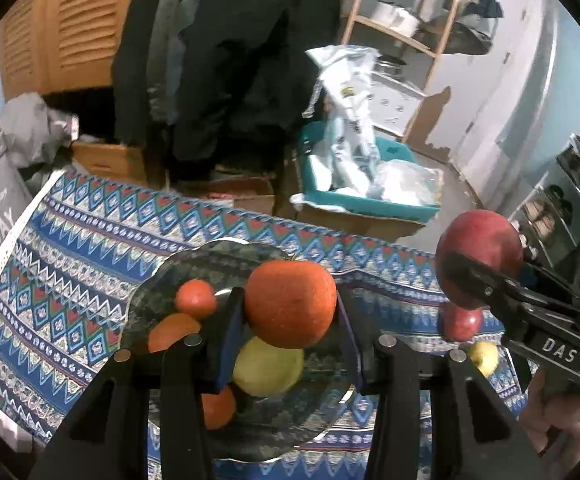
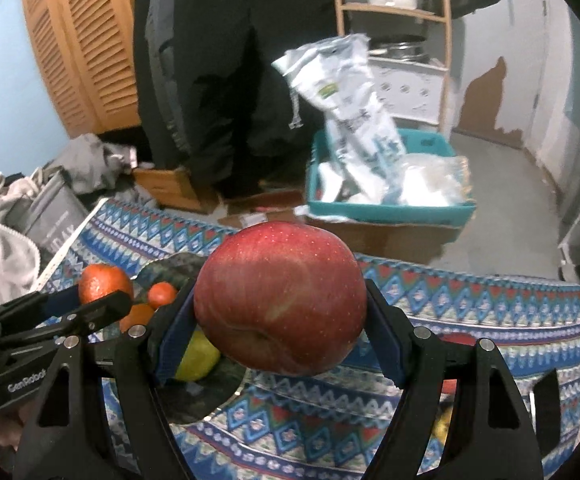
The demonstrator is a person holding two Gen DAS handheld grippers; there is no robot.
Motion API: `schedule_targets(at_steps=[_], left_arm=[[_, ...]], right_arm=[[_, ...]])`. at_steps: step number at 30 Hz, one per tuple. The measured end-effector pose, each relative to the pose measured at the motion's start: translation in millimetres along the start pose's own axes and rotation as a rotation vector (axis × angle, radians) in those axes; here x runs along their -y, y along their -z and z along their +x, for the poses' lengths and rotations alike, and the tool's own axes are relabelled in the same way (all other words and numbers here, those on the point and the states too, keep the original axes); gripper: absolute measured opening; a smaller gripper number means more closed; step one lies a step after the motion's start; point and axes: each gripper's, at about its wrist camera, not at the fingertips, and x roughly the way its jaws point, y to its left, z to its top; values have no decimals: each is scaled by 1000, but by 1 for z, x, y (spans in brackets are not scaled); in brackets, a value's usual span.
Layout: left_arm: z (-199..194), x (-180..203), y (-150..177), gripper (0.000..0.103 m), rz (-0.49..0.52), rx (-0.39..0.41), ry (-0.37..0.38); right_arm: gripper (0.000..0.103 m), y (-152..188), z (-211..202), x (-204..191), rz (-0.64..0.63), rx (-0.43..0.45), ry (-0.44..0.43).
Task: Organize fruits
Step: 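Lift and carry the red apple with the right tool while the left tool carries the orange to the plate, then lower the apple and orange onto the glass plate and open both tools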
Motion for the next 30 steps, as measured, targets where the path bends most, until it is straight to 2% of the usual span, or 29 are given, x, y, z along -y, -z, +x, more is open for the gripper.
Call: schedule_targets(at_steps=[5,15,30], left_arm=[[19,-24,4,45,-41,-40,-22],[52,-47,12,45,-84,-105,-56],[73,-64,24,45,-137,-172,-63]], right_arm=[[77,1,28,-14,1,-47,-48],[77,10,78,-30,-4,-145,-86],[78,30,117,-37,-4,-256,-106]])
